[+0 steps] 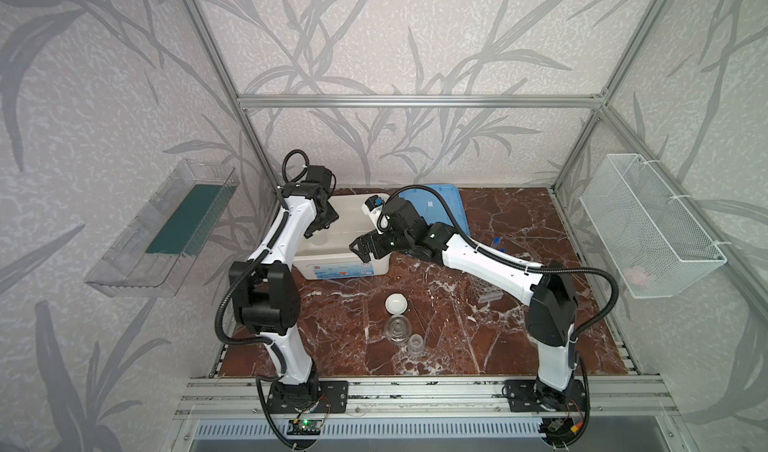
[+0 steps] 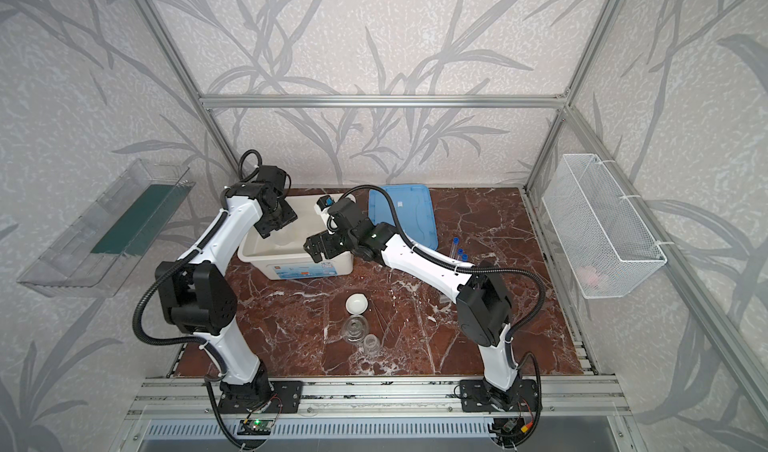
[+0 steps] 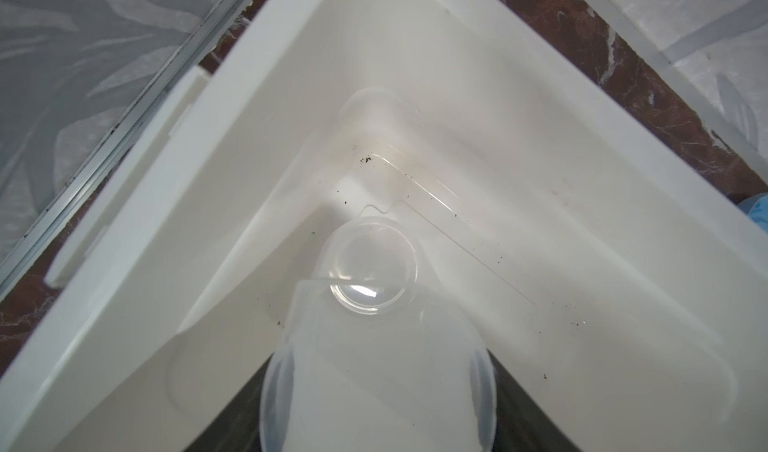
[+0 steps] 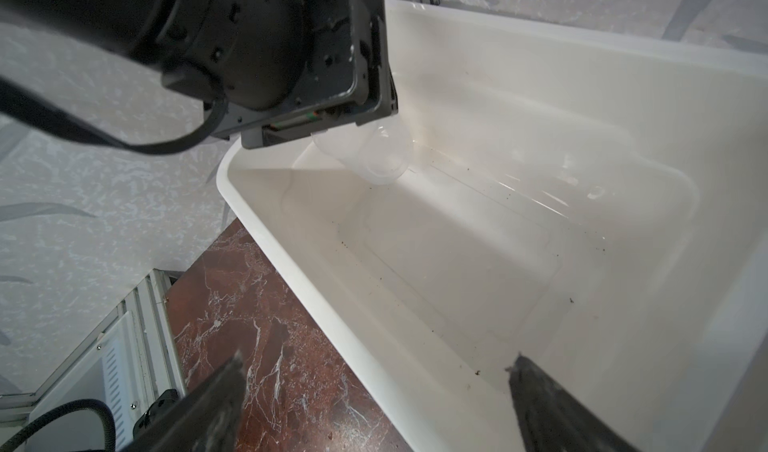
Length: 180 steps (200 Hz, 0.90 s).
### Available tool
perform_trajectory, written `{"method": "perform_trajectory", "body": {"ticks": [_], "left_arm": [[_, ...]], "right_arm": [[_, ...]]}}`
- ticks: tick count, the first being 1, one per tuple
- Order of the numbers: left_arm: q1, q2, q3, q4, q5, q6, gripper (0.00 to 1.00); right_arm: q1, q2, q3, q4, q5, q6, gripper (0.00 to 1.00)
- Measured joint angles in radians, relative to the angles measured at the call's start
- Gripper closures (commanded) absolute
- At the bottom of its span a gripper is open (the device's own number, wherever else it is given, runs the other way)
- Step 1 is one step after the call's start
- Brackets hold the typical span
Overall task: Organize the chemistry lab equipment
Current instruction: 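Lift the measuring cup over the tub with the left gripper while the right gripper approaches, then lower the measuring cup into the tub and open the left gripper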
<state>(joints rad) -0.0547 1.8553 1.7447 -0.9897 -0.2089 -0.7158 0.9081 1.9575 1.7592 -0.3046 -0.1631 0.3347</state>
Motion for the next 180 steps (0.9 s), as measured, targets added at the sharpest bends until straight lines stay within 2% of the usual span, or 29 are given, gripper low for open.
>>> {"method": "perform_trajectory", "body": {"ticks": [27,47,132,180], "left_arm": [[0.011,0.122,0.154,-0.070,-0.005,0.045,0.32],[0.027,0.177,0.214,-0.106,0.001,0.070,0.33],[0.069,0.239,0.209,-0.107,0.056,0.122,0.33],[0.070,0.264,0.190,-0.069,0.092,0.122,0.29]], "right_arm": [[0.000,0.000,0.003,-0.012,0.005,-0.015,0.03],[0.000,0.000,0.003,-0.015,0.005,-0.026,0.03],[0.000,0.000,-0.041,-0.007,0.006,-0.038,0.03],[0.001,-0.004,-0.079,0.013,0.014,-0.043,0.03]]}}
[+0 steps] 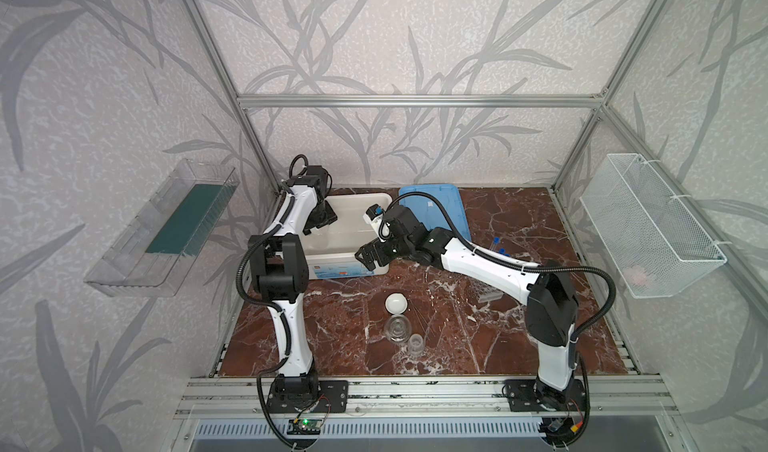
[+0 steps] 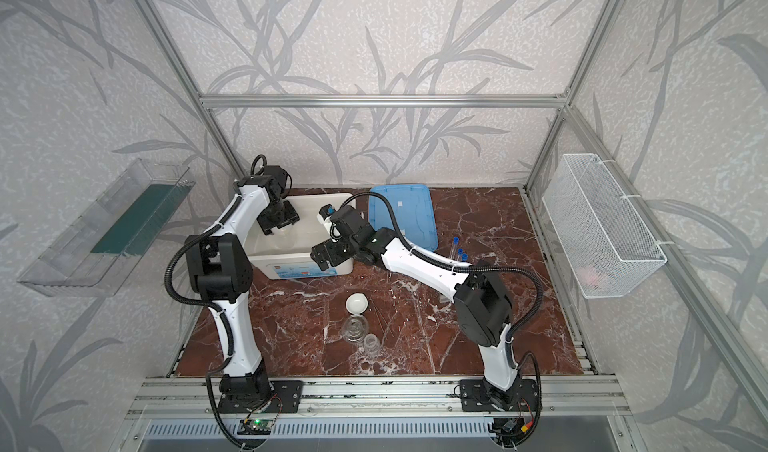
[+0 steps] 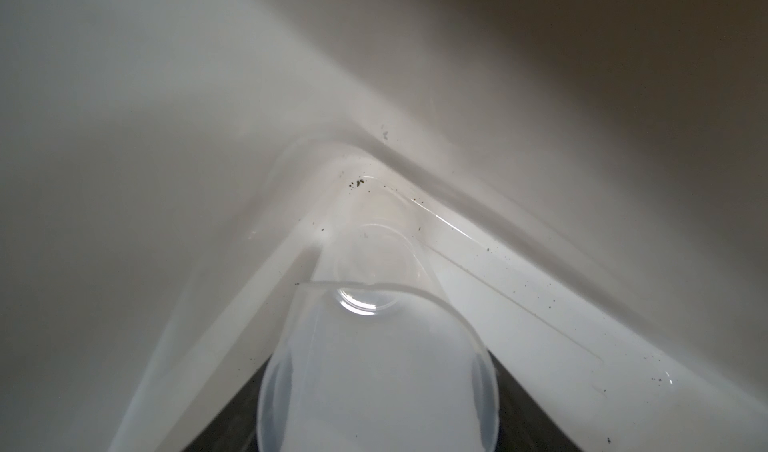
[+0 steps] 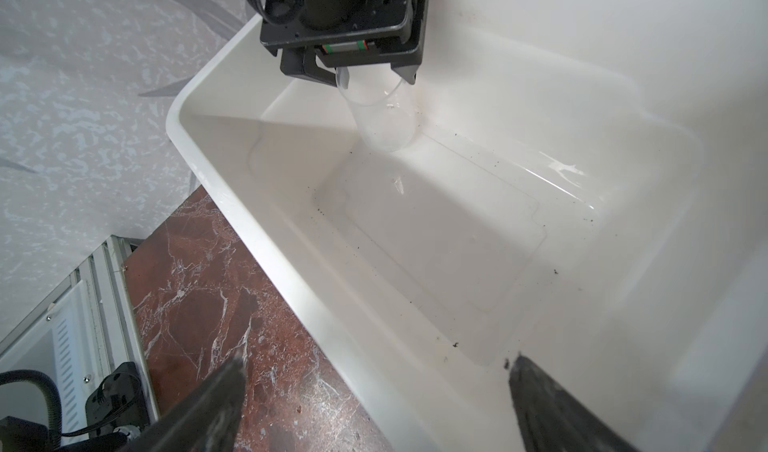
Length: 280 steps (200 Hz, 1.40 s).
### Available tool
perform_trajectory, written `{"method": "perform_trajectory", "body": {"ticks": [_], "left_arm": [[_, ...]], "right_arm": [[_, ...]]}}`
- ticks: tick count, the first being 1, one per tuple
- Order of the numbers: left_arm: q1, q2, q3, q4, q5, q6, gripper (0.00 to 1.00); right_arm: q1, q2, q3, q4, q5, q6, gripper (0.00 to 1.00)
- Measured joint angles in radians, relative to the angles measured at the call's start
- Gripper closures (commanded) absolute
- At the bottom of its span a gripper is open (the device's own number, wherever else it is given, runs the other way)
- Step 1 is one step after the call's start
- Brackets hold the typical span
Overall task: Organize the chemistry lab equipment
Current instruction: 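Lower the measuring cup into the tub and open the left gripper, then withdraw the left gripper from the tub while the right gripper draws back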
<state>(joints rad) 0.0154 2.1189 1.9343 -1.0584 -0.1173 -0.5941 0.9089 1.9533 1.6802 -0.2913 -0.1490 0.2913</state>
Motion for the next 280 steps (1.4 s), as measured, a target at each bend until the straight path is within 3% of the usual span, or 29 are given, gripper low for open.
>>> {"method": "perform_trajectory", "body": {"ticks": [85,112,169,195,280], "left_arm": [[0.000,0.000,-0.007,0.023,0.000,0.001,0.21],[0.000,0.000,-0.020,0.043,-0.012,0.001,0.12],[0.000,0.000,-0.021,0.046,-0.020,0.008,0.11],[0.000,-0.001,-0.021,0.046,-0.023,0.010,0.01],[-0.002,-0.114,-0.021,0.042,-0.008,0.019,0.01]], "right_arm": [[0.000,-0.005,-0.016,0.024,0.002,0.000,0.03],[0.000,-0.006,-0.018,0.026,0.002,0.000,0.03],[0.000,-0.008,-0.023,0.033,0.002,0.000,0.03],[0.000,-0.009,-0.023,0.033,0.002,0.000,0.03],[0.000,-0.058,-0.032,0.024,0.019,-0.021,0.03]]}}
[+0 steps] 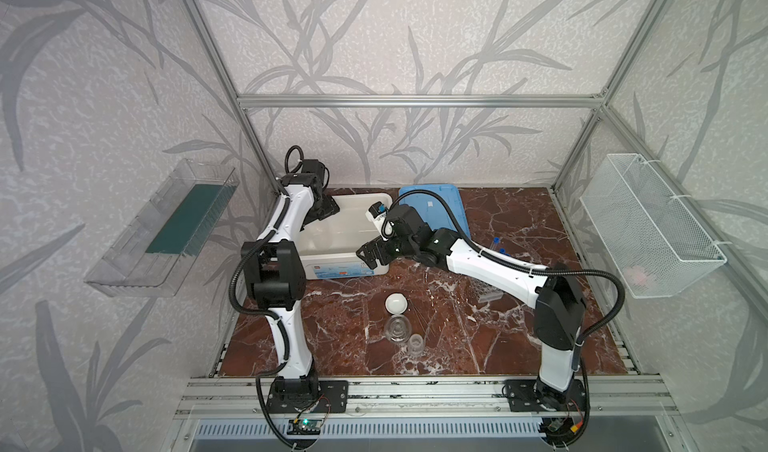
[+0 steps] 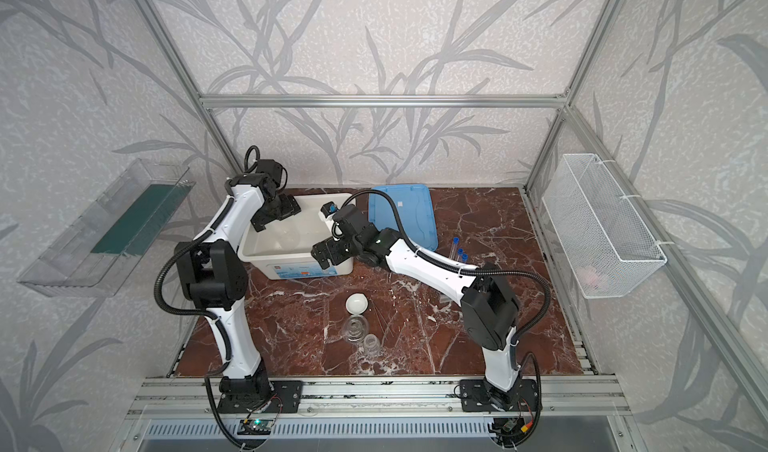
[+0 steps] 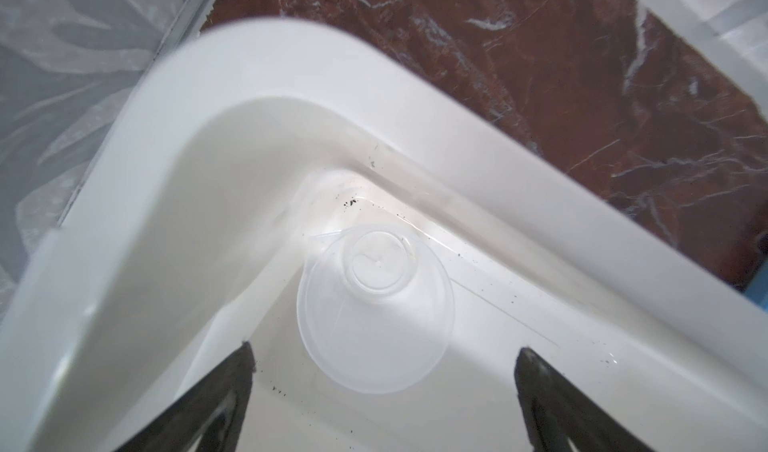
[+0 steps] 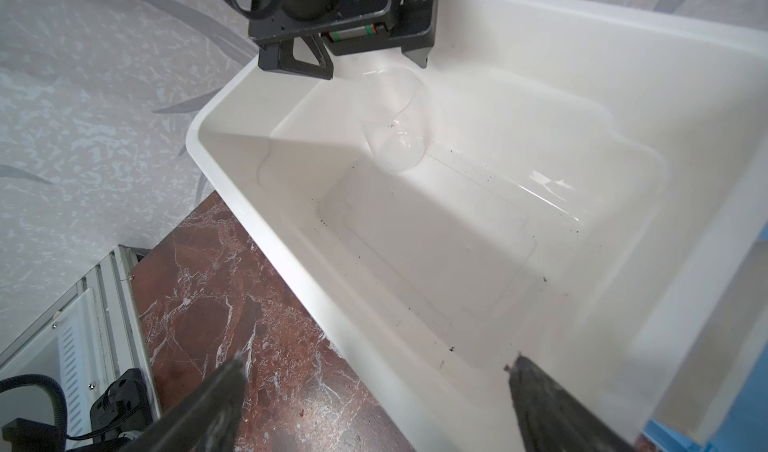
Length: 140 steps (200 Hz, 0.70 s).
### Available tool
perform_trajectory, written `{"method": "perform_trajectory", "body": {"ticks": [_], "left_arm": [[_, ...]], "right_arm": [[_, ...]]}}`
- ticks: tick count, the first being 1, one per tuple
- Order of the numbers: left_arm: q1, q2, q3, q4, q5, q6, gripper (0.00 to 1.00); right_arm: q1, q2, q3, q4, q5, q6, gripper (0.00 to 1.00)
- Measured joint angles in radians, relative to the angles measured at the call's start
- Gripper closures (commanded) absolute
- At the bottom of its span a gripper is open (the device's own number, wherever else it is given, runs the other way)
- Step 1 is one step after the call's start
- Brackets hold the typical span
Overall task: Organize the chemistry lab equipment
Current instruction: 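Withdraw the left gripper from the tub while the right gripper draws back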
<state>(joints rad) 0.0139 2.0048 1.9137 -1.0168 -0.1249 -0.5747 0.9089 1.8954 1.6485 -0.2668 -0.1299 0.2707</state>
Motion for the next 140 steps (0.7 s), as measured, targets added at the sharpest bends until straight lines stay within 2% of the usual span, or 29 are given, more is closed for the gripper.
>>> {"method": "perform_trajectory", "body": {"ticks": [57,92,123,140], "left_arm": [[-0.026,-0.148,0.015,0.002,0.033,0.033,0.01],[-0.058,-0.237,0.018,0.033,0.099,0.053,0.01],[-0.076,-0.376,-0.108,0.150,0.164,0.076,0.01],[-0.076,-0.463,-0.209,0.235,0.241,0.078,0.01]], "right_arm": [[0.000,-0.111,-0.037,-0.002,0.043,-0.031,0.00],[0.000,-0.233,-0.107,-0.009,0.089,-0.051,0.01],[0.000,-0.392,-0.233,-0.007,0.140,-0.062,0.01],[-0.003,-0.471,-0.300,-0.007,0.153,-0.070,0.01]]}}
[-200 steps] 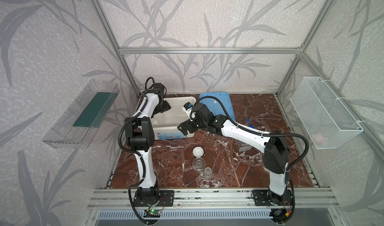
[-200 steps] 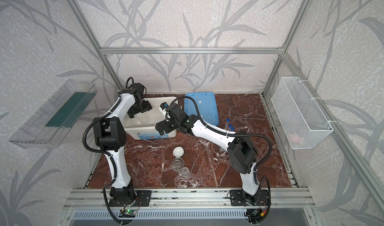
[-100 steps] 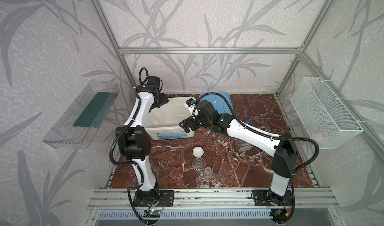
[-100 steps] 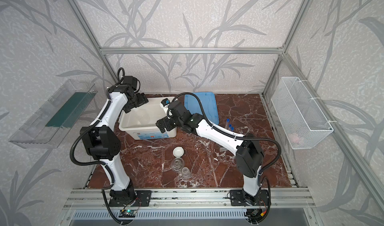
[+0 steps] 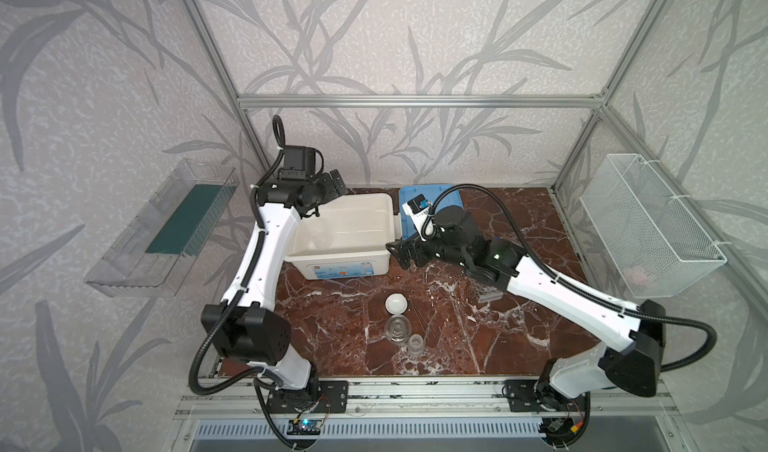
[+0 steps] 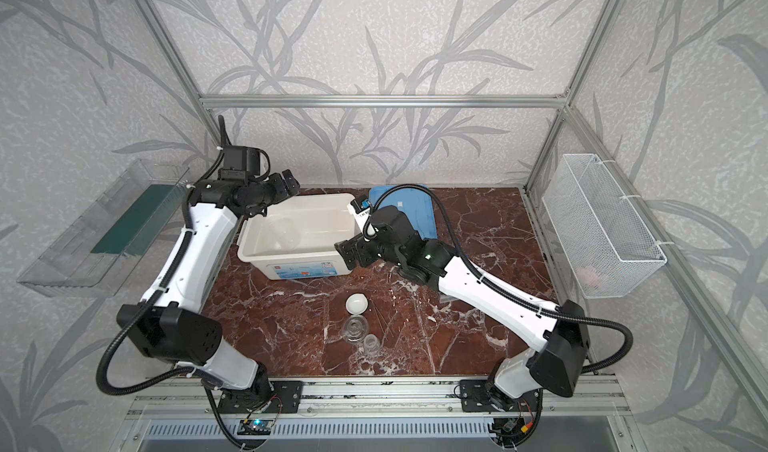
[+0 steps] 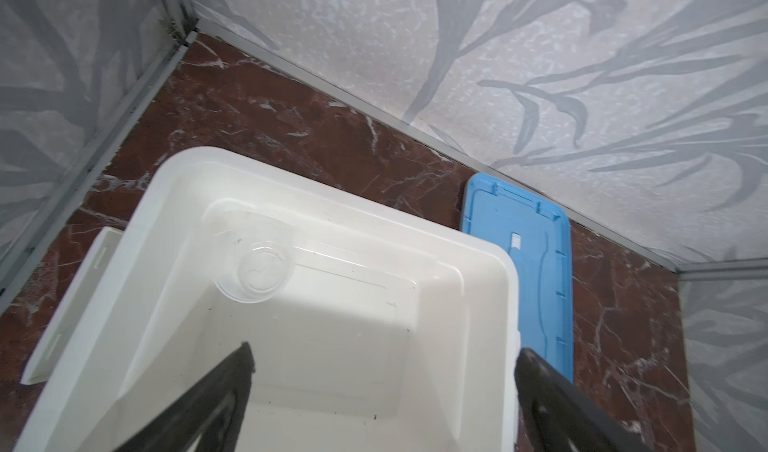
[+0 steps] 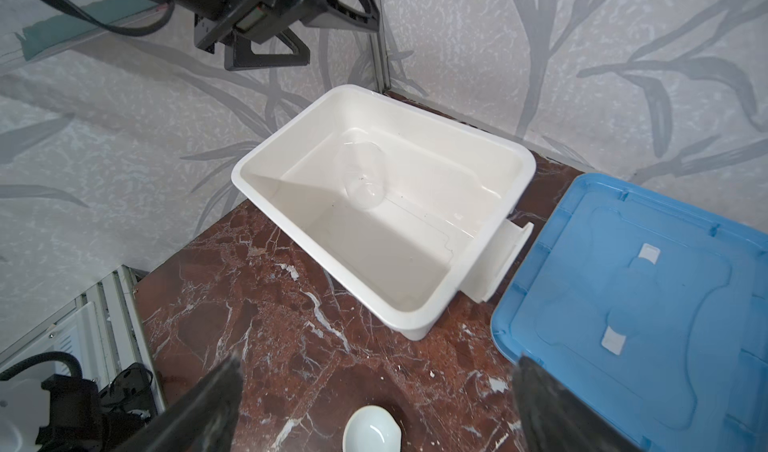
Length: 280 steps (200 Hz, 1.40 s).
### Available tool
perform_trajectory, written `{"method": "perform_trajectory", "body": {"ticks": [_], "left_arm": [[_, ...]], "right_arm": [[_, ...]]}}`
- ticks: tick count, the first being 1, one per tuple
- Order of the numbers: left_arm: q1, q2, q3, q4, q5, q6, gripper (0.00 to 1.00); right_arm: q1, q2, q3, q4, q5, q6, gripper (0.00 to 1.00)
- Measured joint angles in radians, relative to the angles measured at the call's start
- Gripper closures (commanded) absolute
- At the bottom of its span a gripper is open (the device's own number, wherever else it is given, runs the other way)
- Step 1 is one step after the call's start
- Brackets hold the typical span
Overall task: Organize the chemistry lab equipment
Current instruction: 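Withdraw the left gripper from the tub while the right gripper draws back, then reach the left gripper down to the glass flask and close on its neck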
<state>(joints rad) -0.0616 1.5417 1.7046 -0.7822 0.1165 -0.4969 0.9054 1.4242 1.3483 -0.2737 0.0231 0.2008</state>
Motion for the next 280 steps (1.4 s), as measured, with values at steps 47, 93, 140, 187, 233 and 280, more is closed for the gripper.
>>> {"method": "perform_trajectory", "body": {"ticks": [47,93,140,187,233,280], "left_arm": [[0.040,-0.114,-0.204,0.182,0.238,-0.040,0.01],[-0.029,-0.198,-0.285,0.152,0.336,0.010,0.01],[-0.341,-0.346,-0.307,-0.053,0.242,0.132,0.01],[-0.559,-0.441,-0.493,-0.144,0.127,0.092,0.03],[-0.741,-0.444,-0.684,-0.132,0.017,0.006,0.09],[-0.893,-0.387,-0.804,-0.050,-0.082,-0.106,0.15]], "right_arm": [[-0.015,-0.218,-0.246,0.021,0.026,-0.011,0.01],[-0.021,-0.323,-0.359,-0.046,0.026,-0.016,0.01],[-0.021,-0.397,-0.443,-0.093,-0.053,-0.010,0.01],[-0.021,-0.420,-0.529,-0.107,-0.087,0.019,0.01],[-0.021,-0.426,-0.557,-0.105,-0.103,0.039,0.01],[-0.021,-0.426,-0.559,-0.099,-0.103,0.054,0.01]]}}
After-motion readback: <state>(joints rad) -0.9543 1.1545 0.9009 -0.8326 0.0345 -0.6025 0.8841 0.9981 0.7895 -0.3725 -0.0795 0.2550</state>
